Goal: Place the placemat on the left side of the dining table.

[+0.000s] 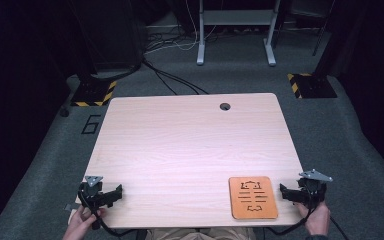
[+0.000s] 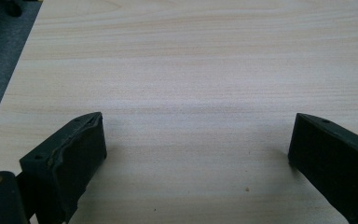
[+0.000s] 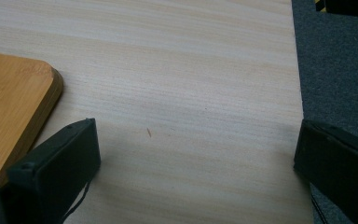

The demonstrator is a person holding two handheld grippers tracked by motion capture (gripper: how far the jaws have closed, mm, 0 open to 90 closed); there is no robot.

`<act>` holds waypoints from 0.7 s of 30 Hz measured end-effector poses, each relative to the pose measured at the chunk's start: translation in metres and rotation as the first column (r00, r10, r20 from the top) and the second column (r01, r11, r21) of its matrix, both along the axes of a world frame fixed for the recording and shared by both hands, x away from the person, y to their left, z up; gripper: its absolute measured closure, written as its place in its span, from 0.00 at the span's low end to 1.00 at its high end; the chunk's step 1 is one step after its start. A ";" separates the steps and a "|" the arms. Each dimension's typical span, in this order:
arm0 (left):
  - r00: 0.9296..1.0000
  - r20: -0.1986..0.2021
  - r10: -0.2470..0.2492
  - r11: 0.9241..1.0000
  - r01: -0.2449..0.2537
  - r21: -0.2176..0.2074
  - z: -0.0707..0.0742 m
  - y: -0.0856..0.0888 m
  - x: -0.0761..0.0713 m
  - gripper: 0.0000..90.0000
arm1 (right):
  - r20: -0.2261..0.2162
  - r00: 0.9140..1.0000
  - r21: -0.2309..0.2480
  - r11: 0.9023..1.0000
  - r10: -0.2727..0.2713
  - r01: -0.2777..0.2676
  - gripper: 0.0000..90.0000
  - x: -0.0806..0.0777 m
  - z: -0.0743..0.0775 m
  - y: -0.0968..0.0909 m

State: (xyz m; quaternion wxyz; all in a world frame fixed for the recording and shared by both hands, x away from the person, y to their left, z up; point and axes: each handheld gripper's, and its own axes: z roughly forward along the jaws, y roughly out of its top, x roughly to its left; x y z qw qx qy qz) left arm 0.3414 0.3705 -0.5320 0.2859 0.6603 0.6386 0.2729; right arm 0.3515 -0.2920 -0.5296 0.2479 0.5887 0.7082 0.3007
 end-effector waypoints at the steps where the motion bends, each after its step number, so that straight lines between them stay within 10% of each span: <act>1: 1.000 0.000 0.000 1.000 0.000 0.000 0.000 0.000 0.000 0.04 | 0.000 1.000 0.001 1.000 -0.001 0.001 0.00 0.000 0.000 0.000; 15: 1.000 -0.010 0.024 1.000 -0.024 -0.002 0.000 -0.003 0.001 0.03 | -0.018 1.000 -0.020 1.000 -0.016 0.016 0.00 0.000 0.003 0.000; 21: 1.000 -0.009 0.015 1.000 -0.015 -0.003 0.000 -0.004 0.002 0.02 | 0.007 0.999 0.077 0.996 0.033 -0.033 0.00 -0.010 0.008 -0.003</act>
